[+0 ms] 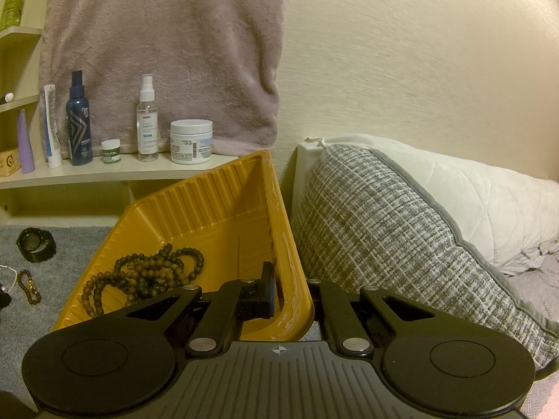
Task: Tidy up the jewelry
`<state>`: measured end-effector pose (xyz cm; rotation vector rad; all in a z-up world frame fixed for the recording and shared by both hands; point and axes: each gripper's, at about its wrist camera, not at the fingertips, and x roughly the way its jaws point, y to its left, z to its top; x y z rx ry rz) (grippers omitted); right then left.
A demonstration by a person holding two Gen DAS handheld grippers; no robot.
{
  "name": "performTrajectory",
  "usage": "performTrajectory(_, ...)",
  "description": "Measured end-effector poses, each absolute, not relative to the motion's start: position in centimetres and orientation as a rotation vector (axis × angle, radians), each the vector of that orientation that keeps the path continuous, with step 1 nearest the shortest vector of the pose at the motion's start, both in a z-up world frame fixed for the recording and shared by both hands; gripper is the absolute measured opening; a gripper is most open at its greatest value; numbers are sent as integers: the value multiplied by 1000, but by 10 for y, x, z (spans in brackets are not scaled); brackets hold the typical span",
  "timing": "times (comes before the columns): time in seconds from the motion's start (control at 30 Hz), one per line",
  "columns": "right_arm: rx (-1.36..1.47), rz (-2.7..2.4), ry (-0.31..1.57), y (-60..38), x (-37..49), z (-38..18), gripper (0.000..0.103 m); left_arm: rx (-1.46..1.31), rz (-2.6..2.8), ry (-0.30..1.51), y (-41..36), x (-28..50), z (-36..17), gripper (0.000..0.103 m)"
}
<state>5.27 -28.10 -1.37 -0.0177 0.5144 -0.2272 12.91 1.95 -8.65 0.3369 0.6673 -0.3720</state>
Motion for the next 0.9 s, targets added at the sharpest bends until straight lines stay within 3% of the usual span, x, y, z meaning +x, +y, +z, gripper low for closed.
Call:
performTrajectory(0.07, -18, -227, 514, -281, 53, -14, 6, 331, -377, 672, 22, 128, -86, 21)
performTrajectory(0.23, -18, -227, 514, -281, 53, -14, 6, 313, -389, 676, 30, 126, -87, 8)
performTrajectory(0.53, -19, -228, 514, -281, 54, -14, 6, 348, -403, 603, 30, 122, -74, 7)
performTrajectory(0.67, -20, -227, 513, -281, 54, -14, 6, 390, -403, 622, 29, 125, -73, 7)
performTrajectory(0.8, -20, -227, 514, -281, 54, -13, 6, 413, -383, 660, 32, 127, -80, 20)
performTrajectory(0.9, -20, -228, 514, -281, 54, -14, 6, 416, -349, 652, 36, 126, -82, 21)
